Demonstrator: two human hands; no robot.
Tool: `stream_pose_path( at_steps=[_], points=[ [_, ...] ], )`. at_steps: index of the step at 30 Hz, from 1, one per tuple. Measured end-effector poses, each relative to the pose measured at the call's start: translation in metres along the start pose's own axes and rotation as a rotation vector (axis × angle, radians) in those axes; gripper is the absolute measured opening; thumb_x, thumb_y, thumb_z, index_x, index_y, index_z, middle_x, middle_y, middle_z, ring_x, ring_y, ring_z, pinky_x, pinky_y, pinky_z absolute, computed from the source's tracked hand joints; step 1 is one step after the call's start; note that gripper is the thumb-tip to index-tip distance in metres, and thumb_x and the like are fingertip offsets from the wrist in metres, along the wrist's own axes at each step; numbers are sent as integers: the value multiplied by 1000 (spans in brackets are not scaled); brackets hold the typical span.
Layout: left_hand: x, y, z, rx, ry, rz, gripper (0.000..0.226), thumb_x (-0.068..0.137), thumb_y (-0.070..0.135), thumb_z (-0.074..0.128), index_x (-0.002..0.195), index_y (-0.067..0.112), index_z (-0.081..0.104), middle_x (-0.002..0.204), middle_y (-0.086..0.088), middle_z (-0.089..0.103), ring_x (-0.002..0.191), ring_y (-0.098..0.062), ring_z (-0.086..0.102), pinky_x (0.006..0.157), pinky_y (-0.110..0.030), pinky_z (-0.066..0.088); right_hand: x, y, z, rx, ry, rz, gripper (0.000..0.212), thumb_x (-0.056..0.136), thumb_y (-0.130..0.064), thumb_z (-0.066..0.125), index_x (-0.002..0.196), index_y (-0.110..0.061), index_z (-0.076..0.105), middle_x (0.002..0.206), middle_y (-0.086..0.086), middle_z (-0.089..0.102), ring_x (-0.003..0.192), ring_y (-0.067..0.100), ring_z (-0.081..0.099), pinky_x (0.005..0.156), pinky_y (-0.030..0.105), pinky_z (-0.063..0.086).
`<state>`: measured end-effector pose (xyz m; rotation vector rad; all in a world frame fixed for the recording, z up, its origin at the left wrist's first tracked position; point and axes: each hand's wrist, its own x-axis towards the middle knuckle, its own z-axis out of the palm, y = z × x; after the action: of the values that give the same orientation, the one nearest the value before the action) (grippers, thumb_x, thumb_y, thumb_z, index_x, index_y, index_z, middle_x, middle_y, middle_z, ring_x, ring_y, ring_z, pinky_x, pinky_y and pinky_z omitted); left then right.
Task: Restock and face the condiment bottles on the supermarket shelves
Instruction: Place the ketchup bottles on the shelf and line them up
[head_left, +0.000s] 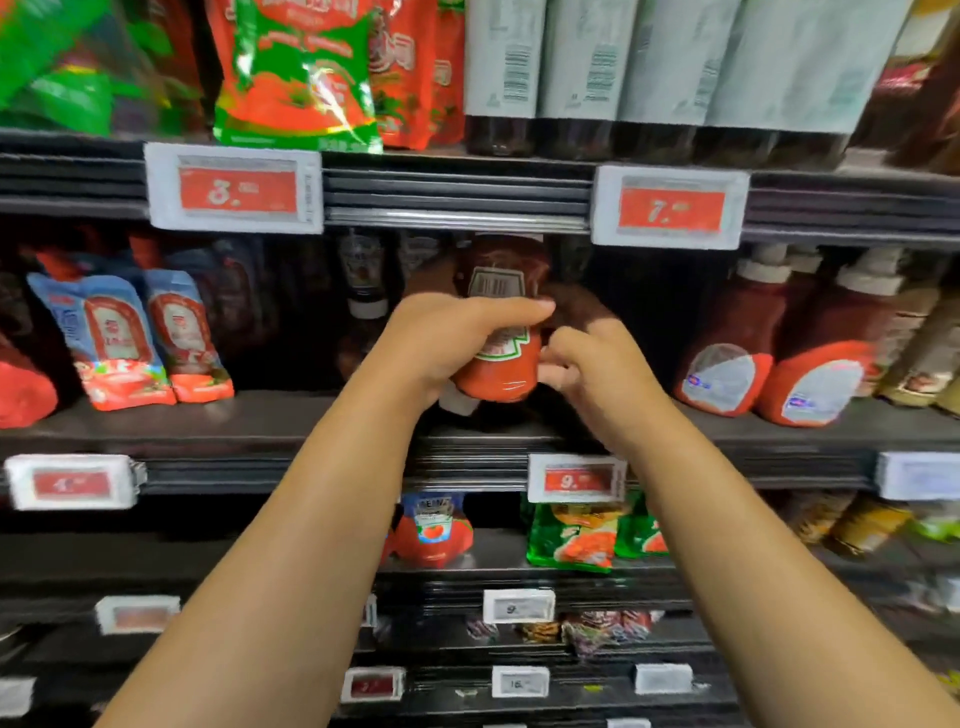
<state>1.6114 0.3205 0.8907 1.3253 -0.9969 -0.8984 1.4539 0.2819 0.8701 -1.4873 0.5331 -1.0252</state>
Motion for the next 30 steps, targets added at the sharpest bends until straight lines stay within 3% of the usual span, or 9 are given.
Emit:
stream_pose_path(
  at_steps=[3, 7, 10, 16, 20, 22, 24, 26, 30],
  points=[
    [6, -5, 35, -55, -84, -41, 48, 37, 42, 97, 79, 24, 83, 83, -4, 79, 78, -21, 78, 71, -41, 64, -15, 10, -14, -41, 51, 15, 63, 72, -9, 78, 130, -8, 53, 119, 16, 71, 112, 30, 69, 96, 48, 56],
    [14, -16, 75, -70, -92, -61, 55, 30, 41, 96, 77, 14, 82, 81, -6, 79, 78, -21, 78, 83, -42, 63, -24, 17, -34, -303, 253, 19, 50, 78, -9, 87, 115, -18, 55, 104, 1, 74, 93, 5, 73, 78, 21, 56],
    [16, -23, 86, -87, -152, -72, 57, 33, 44, 94, 80, 13, 83, 88, -7, 79, 85, -22, 78, 91, -44, 60, -27, 14, -52, -370, 302, 34, 49, 73, -11, 92, 105, -27, 57, 96, -8, 74, 84, -1, 72, 69, 13, 53],
    [37, -21, 68, -138, -144, 102, 63, 57, 45, 89, 114, 26, 68, 107, 1, 78, 97, -20, 76, 91, -42, 59, -20, -11, -83, -665, 259, 137, 85, 54, -29, 99, 129, -17, 61, 118, -1, 71, 106, 17, 69, 97, 38, 56],
    [48, -22, 56, -162, -183, 28, 74, 56, 39, 89, 123, 36, 59, 120, -3, 72, 102, -24, 74, 80, -37, 61, -12, -32, -89, -748, 244, 107, 67, 53, -21, 99, 110, -31, 65, 108, -5, 71, 97, 15, 70, 85, 34, 60],
    [51, -20, 53, -130, -160, -42, 71, 47, 43, 83, 115, 30, 67, 107, -4, 75, 96, -25, 75, 75, -37, 61, -7, -38, -89, -672, 297, 68, 58, 55, -18, 99, 101, -29, 65, 98, -4, 71, 82, 9, 69, 64, 23, 57],
    [53, -19, 51, -97, -56, -88, 44, 44, 41, 75, 86, 26, 74, 89, -3, 77, 89, -26, 75, 76, -41, 63, -3, -38, -87, -537, 355, 37, 57, 58, -12, 97, 105, -19, 66, 91, 0, 73, 72, 6, 69, 54, 16, 51],
    [53, -21, 49, -57, 10, -93, 16, 51, 34, 67, 63, 26, 75, 71, 0, 75, 84, -28, 74, 83, -51, 62, 2, -37, -79, -410, 397, -4, 54, 60, -7, 96, 106, -16, 68, 93, 1, 78, 80, 10, 75, 62, 19, 57],
    [55, -29, 37, 70, 28, -1, 14, 64, 37, 60, 60, 35, 73, 67, 5, 71, 85, -28, 69, 93, -55, 57, 23, -32, -63, -360, 371, -93, 34, 66, -2, 92, 90, -22, 78, 91, -9, 80, 84, 7, 76, 69, 19, 57]
  ],
)
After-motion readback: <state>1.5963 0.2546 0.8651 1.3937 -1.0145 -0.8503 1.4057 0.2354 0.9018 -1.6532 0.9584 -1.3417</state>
